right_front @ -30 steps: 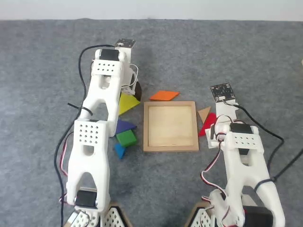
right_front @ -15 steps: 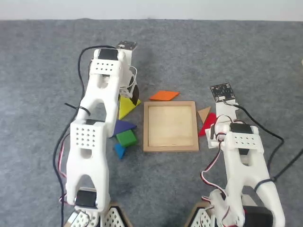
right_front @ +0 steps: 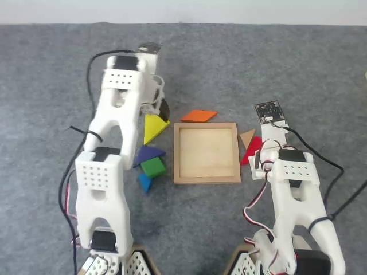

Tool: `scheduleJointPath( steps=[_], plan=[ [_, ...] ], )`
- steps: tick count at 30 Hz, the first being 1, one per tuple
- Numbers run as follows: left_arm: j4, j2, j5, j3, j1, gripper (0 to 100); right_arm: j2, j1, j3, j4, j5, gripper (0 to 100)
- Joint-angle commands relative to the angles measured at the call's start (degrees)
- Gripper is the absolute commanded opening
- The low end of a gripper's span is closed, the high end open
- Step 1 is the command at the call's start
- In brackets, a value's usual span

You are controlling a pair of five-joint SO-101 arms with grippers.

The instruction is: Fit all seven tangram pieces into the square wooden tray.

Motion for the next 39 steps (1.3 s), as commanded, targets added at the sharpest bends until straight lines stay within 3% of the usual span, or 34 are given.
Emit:
scheduleJointPath(
  steps=[1,14,26,39],
  plan=[
    [-1.76,1.93,2.55,-0.40,-0.62,29,-2.15,0.31,-0.44,-0.31,1.05,22.2],
    [-3.43,5.63,3.08,-0.75,1.67,29,-2.15,0.31,-0.44,-0.22,1.05,22.2],
    [-8.00,5.71,11.16,-1.19,2.73,29,-2.15,0.31,-0.44,-0.22,1.05,22.2],
    [-4.84,10.64,8.79,-4.09,2.46,28,-2.15,0.31,-0.44,-0.22,1.05,22.2]
  ],
)
